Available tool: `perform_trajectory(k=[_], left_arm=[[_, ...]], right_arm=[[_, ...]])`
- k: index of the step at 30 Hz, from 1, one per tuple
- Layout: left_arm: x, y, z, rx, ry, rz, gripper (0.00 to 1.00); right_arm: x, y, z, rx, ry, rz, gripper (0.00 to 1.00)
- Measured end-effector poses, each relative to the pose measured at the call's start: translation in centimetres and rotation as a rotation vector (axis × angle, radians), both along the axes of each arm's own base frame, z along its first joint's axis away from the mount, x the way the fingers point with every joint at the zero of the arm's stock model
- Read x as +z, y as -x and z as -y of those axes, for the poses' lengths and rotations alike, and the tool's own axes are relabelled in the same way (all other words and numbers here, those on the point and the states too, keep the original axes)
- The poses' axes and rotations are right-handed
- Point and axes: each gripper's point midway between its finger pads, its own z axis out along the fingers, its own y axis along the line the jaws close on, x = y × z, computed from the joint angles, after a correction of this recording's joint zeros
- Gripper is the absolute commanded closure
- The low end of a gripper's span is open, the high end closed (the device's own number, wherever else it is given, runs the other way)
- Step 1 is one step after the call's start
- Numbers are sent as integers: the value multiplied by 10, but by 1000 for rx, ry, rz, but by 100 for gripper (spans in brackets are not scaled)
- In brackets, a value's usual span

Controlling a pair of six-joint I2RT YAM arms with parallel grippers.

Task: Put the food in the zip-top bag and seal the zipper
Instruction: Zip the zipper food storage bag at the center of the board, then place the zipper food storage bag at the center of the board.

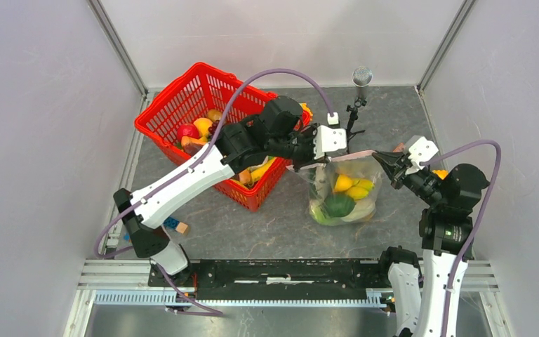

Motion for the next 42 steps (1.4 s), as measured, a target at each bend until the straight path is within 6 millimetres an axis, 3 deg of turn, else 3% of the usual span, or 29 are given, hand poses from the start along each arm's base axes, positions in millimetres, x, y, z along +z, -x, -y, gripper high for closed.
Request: perform_trajectory(k=[26,27,28,29,30,31,38,42], left_arm=[[-12,-1,-64,179,-23,60,95],[-12,-2,-65,184,-23,63,91],[-11,-1,-65,187,-19,64,79],[-11,-1,-66,188,-15,63,60],[-10,-1,-66,191,-9,62,35],[-8,-1,-66,195,-2,64,28],[3,-9,-75,315,109,35,1],[11,-11,-80,366,178,34,0]], right_arm=[[-10,-18,29,-195,-26,-24,100],[-9,-18,29,-196,-29,-24,100],[-9,-18,28,-196,-32,-24,100],[-9,-18,28,-196,-34,-24,100],[-8,-17,28,-195,-36,-24,100],[-7,-17,28,-198,-37,-20,100],[-3,-24,41,-283,-62,-27,100],[16,-35,52,-341,-82,-43,100]])
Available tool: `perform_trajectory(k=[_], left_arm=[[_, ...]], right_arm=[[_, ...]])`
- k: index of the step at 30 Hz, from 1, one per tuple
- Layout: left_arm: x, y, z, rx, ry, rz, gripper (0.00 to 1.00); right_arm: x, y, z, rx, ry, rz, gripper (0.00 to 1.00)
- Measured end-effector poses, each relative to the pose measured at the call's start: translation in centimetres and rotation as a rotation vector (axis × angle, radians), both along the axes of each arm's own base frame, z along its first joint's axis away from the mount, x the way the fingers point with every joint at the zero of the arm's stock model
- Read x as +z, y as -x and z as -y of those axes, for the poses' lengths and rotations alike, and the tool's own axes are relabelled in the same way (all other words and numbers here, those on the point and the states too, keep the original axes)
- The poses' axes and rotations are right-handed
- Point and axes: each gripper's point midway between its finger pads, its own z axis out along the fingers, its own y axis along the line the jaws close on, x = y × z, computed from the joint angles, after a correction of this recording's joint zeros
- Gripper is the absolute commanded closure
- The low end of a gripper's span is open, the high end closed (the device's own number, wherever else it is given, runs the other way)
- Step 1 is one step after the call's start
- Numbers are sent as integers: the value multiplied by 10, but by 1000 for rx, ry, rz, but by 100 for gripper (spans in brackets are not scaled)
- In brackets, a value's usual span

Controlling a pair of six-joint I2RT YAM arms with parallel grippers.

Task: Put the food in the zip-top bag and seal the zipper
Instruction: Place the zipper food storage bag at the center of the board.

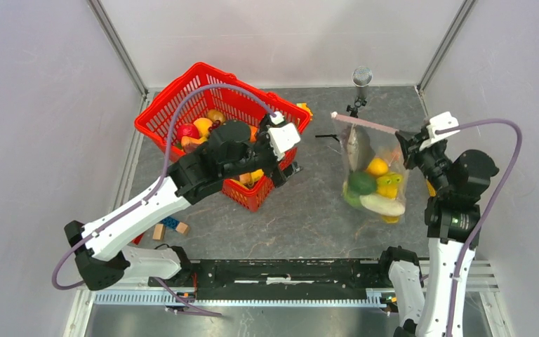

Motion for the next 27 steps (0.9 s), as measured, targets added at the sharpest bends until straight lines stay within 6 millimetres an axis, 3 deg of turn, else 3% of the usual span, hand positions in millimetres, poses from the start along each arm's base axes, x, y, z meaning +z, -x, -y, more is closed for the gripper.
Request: perform_trajectory(k=[5,9,11,14,16,22,27], left_arm=[[22,1,-17,57,101,33,0],[43,3,-35,111,192,75,0],[51,2,-43,141,227,89,0],[56,-2,-51,184,263,88,0],[57,-5,-53,206,277,78,0],[52,-8,-51,223,287,41,0],[53,-5,-54,224,294,41,0]], right_arm=[[40,-10,4,-9,0,47,98],[55,2,-23,150,5,99,94],[47,16,-41,256,6,121,75],[11,44,-64,394,-4,101,55],[0,64,-78,484,10,91,39],[16,89,-96,624,53,150,34],[30,77,-84,502,35,189,34]])
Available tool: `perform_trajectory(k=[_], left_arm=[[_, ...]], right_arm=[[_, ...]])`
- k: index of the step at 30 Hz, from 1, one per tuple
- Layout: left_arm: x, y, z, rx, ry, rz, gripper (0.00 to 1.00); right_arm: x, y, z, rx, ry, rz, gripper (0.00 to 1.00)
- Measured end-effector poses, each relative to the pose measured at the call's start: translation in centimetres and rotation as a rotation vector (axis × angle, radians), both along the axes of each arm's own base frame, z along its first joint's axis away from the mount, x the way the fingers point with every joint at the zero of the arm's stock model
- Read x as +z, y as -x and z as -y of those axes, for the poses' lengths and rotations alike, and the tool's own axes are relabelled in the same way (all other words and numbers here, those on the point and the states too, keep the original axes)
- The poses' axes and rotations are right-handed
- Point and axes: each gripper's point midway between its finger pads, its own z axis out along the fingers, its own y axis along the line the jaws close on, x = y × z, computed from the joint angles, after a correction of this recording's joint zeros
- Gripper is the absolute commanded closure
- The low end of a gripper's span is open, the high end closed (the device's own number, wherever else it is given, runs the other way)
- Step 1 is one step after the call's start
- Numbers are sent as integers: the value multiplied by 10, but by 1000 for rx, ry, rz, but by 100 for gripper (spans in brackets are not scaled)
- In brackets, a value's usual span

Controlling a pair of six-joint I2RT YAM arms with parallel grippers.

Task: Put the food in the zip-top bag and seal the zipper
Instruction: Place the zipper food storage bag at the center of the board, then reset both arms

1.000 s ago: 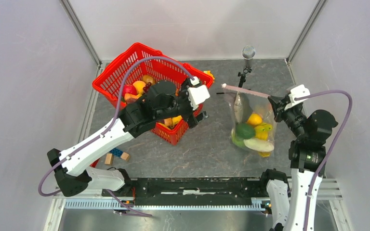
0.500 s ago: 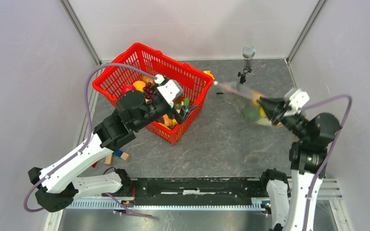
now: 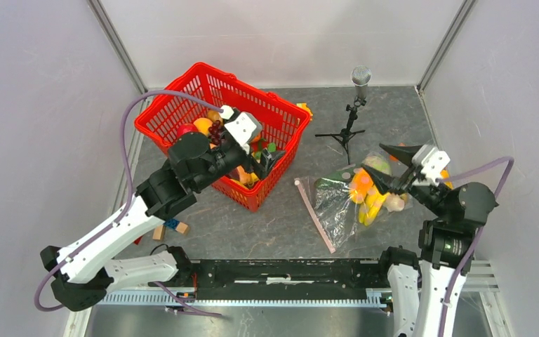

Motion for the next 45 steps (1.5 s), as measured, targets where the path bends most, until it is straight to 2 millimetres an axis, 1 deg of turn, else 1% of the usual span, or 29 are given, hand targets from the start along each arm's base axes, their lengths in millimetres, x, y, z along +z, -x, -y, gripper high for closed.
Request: perform_trajectory(k=[1,3,4,5,7,9,11,12,14,15,17,21,23,24,25,26,28,29,30,31,32,34,36,38,41,45], left_arm=[[0,1,-1,0,2,1,0],[1,3,-4,0,4,3,0],[2,4,-5,1,6,5,0],[2,5,-7,3,8,5,0],[0,7,-12,12,13,3,0],[-4,8,-17,27,18,-4,0],[-9,8,-22,41,20,-12,0],[-12,8,-24,53,18,-18,0],[-20,6,-28,80,14,-32,0],[-23,5,-30,94,9,-40,0],[-31,1,-35,134,3,-55,0],[-46,-7,-49,227,6,-90,0],[-52,-10,-56,274,12,-118,0],[-55,-11,-59,291,13,-132,0],[-57,-11,-62,309,14,-144,0],[-60,-11,-66,329,13,-158,0],[-64,-11,-78,380,17,-178,0],[-65,-10,-83,402,21,-184,0],[-66,-9,-92,431,27,-186,0],[-65,-8,-100,456,39,-185,0],[-64,-5,-109,481,49,-182,0],[-60,0,-127,524,73,-172,0],[-53,3,-145,576,99,-153,0],[-49,5,-162,633,114,-140,0],[-49,3,-180,710,106,-136,0],[-65,-7,-201,805,44,-167,0]], right_arm=[[-2,-8,5,-39,-24,-19,34],[-15,-32,22,-147,-94,-96,35],[-30,-48,33,-210,-134,-163,35],[-44,-60,41,-255,-160,-218,35],[-87,-85,58,-347,-209,-373,35],[-139,-100,70,-421,-243,-534,35],[-191,-104,78,-487,-274,-692,34],[-216,-101,80,-518,-290,-767,34],[-249,-93,78,-547,-310,-869,31],[-258,-91,76,-546,-307,-898,29],[-260,-92,66,-520,-269,-900,28],[-261,-90,39,-446,-154,-917,26],[-253,-87,33,-431,-137,-905,21],[-247,-87,34,-438,-139,-882,20],[-238,-88,36,-447,-143,-848,18],[-223,-88,38,-455,-149,-791,18],[-189,-91,43,-471,-166,-660,16],[-175,-92,45,-480,-173,-610,15],[-147,-94,51,-506,-187,-516,15],[-135,-96,54,-517,-193,-476,15],[-120,-97,59,-543,-200,-425,14],[-96,-103,72,-607,-214,-352,13],[-83,-110,86,-686,-228,-318,13],[-83,-116,99,-758,-234,-319,12],[-94,-122,107,-812,-246,-351,12],[-125,-122,104,-814,-277,-416,12]])
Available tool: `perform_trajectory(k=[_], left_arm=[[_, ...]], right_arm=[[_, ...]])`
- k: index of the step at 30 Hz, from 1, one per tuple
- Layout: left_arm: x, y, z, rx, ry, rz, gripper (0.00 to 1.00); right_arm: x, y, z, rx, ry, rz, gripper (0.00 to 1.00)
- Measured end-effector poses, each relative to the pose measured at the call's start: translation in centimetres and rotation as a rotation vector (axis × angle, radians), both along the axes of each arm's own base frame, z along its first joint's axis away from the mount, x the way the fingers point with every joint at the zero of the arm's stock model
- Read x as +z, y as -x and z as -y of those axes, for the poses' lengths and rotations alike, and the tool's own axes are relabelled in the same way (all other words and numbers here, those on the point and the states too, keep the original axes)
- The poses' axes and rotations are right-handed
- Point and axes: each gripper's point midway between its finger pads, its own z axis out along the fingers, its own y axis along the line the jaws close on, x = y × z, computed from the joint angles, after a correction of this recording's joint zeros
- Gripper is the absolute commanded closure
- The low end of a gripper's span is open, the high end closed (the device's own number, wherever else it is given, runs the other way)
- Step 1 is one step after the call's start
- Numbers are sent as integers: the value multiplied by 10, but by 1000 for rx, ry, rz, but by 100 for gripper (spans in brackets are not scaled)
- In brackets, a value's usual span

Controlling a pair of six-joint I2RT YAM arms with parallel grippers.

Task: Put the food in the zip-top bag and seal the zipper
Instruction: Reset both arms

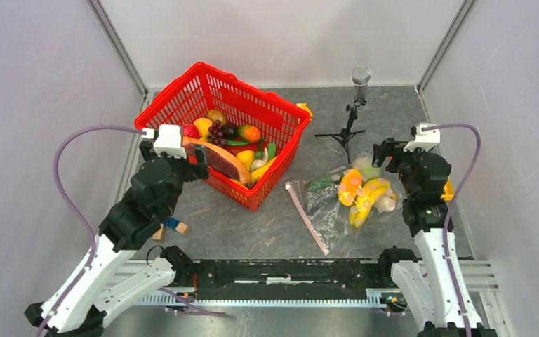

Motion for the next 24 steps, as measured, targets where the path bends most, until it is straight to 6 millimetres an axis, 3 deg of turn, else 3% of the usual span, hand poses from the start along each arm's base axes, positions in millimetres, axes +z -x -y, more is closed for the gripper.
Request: perform_trajectory(k=[4,14,18,24], left_arm=[[-20,-18,-21,88,-22,-84,0],[-65,-53,-64,254,107,-271,0],[-65,-51,-68,291,169,-273,0],[-45,-36,-74,339,258,-190,0]], right_arm=[[-17,2,-3,8,-31,-31,12],[-9,4,2,-15,-11,-2,12],[-7,7,5,-27,5,5,12],[-4,12,6,-29,15,15,12]])
